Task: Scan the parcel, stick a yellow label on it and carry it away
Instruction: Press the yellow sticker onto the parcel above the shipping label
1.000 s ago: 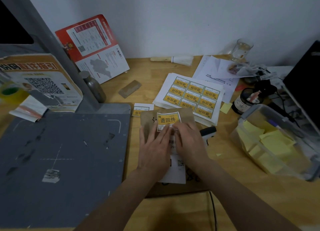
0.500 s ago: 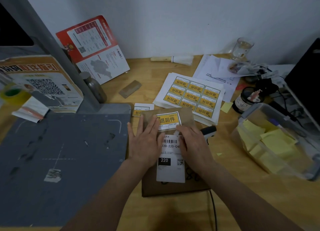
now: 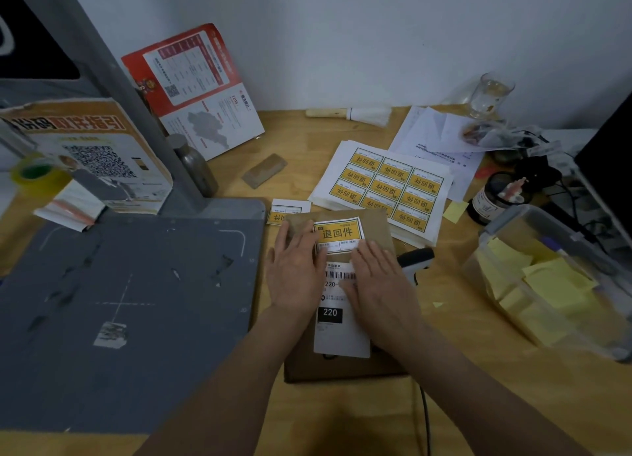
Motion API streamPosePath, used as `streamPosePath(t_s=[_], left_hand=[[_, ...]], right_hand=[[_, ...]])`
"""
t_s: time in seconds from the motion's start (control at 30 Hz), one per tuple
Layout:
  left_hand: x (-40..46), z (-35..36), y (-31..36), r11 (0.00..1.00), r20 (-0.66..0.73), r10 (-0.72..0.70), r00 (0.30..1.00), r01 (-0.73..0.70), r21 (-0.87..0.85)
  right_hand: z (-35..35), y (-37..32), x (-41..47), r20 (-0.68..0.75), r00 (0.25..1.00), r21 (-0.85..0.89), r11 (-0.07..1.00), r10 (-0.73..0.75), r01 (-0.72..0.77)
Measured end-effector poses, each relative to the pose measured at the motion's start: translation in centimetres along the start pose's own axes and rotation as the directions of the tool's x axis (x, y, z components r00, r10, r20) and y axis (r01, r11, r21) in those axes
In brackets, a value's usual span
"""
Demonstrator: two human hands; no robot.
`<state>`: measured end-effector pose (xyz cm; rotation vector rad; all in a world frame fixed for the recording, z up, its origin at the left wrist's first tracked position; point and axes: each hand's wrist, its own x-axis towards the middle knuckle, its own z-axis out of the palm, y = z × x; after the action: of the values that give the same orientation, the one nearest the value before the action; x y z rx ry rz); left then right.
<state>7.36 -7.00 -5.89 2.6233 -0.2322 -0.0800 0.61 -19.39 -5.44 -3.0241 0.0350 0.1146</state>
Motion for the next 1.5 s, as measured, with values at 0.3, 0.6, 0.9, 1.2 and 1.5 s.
streamPosePath(t_s=[0.3, 0.6, 0.9, 1.2, 1.5], left_hand=[[-0.2, 0.4, -0.5, 1.000, -0.017, 0.023, 1.000, -0.024, -0.006], [-0.1, 0.8, -0.6, 0.999, -0.017, 0.033, 0.999, -0.033, 0.020], [0.4, 0.8, -1.1, 0.995, 0.160, -0.087, 0.983, 0.077, 0.065], [1.7, 0.1, -0.7, 0.941, 0.129, 0.119, 0.984, -0.153, 0.302], [1.0, 0.2, -1.3, 0.983, 0.180, -0.064, 0.982, 0.031, 0.180]], right_hand=[[-0.9, 0.4, 3.2, 0.023, 0.984, 0.134, 0.976, -0.179, 0.174], [-1.7, -0.8, 6.0, 0.167, 0.975, 0.076, 0.984, 0.149, -0.164], [0.5, 0.3, 2.6, 0.060, 0.998, -0.006, 1.000, -0.028, 0.028], [1.3, 1.1, 0.7, 0.033, 0.999, -0.055, 0.998, 0.009, -0.008], [1.6, 1.4, 0.2, -0.019, 0.984, 0.254, 0.953, 0.175, -0.164]])
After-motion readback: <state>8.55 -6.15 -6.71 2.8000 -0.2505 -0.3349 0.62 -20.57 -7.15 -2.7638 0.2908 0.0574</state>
